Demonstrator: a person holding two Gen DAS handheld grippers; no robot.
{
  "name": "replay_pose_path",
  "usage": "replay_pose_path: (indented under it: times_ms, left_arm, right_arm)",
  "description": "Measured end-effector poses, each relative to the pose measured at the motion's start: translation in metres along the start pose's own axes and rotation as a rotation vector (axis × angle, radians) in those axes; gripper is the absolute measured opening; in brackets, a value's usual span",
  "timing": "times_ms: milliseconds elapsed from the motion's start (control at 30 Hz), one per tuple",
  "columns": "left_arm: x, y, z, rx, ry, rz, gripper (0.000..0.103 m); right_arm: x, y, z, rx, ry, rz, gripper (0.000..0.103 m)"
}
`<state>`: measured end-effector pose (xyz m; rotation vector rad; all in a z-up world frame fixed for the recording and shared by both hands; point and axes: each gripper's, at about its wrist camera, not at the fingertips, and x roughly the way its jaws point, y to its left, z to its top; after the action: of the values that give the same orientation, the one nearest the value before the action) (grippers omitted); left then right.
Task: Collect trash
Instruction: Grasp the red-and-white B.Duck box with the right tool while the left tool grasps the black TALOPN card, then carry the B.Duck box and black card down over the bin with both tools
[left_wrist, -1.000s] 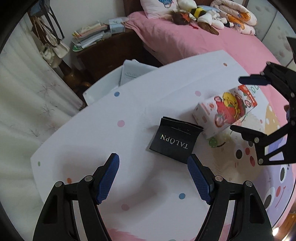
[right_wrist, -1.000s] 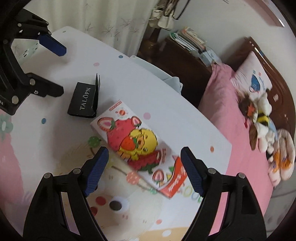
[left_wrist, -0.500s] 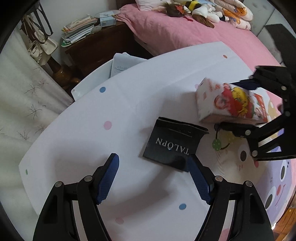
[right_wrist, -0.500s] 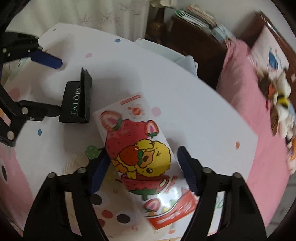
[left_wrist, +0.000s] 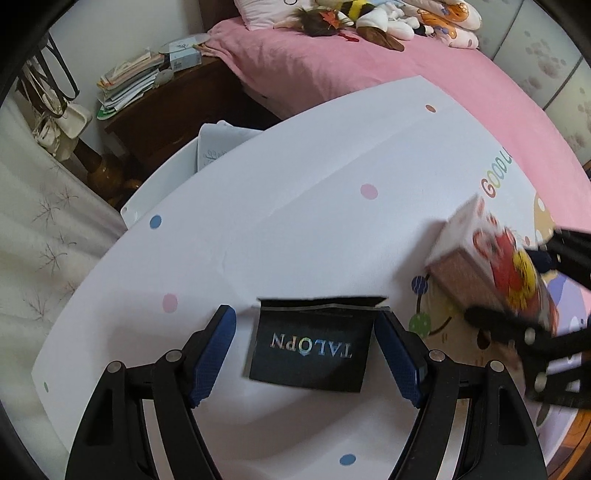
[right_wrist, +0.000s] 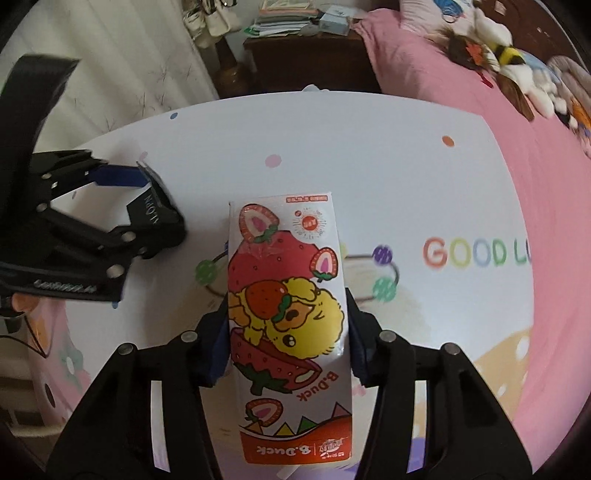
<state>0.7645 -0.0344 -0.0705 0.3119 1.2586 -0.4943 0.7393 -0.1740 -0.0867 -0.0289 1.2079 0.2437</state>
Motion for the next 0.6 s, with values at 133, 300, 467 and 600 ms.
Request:
replay_pose_path:
  times_ms: [133,300,467,600]
  left_arm:
    - [-0.004,-0.003,0.0,-0.059,-0.024,0.03,0.076]
    - [-0.01,-0.004,-0.009,-0.15,-0.076,0.054,0.061]
    - [-0.027,-0.016,-0.033,-0.192,-0.08,0.054,0.06]
    - [-0.053,-0.038,-0.063,-0.178,-0.088,0.065,0.06]
  right_arm:
    - [-0.003,0.017,-0.016,-0.012,-0.034,-0.041,0.048]
    - [-0.005,0.026,-0.034,0.007,-0.057,-0.047,0.048]
    - [-0.019,0.032,-0.061,0.042,-0.062,-0.019,0.048]
    - [-0.036,0.028,-0.092,0.106,-0.056,0.031,0.048]
